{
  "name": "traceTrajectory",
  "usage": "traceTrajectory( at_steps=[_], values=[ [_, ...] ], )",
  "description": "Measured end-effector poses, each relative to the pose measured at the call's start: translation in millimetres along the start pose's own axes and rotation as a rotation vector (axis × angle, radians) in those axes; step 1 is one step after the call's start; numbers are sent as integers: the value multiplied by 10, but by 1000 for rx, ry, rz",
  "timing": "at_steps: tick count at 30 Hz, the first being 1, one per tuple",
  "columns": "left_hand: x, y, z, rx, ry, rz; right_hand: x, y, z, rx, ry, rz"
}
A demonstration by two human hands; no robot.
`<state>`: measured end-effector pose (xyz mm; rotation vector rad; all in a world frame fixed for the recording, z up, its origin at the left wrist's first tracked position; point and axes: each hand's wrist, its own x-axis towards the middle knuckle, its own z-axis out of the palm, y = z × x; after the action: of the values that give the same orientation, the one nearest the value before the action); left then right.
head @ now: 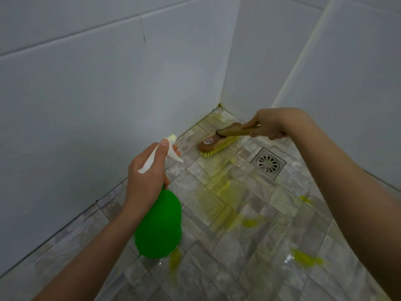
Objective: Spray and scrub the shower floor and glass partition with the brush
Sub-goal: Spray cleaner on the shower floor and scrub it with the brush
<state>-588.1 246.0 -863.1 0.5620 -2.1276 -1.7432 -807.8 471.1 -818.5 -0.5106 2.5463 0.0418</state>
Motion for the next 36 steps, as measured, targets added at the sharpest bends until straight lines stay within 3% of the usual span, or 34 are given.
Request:
traceTrajectory(
  at_steps=[4,9,13,16,19,23,28,33,36],
  values=[
    [5,11,46,-11,-11,-7,165,-11,319,22,141,-92],
    [-11,7,35,-20,-22,-3,-115,54,68,-46,5,36],
    [-8,48,50,-15,-14,20,0,-41,356,-5,167,-29],
    [-39,57,78,-13,-29,24,-182,40,100,17,50,15],
    [-62,61,68,-30,-42,8,-385,-13,-99,-156,-69,132],
    [-83,65,105,-45,-50,-2,-157,-12,306,-10,150,-1],
    [-106,39,105,-60,-73,-18,-309,50,17,-106,-2,91],
    [-92,48,122,-46,-71,-9,-149,33,403,25,155,-17],
    [-84,35,114,-37,-71,-5,-182,133,184,-28,76,88]
  ],
)
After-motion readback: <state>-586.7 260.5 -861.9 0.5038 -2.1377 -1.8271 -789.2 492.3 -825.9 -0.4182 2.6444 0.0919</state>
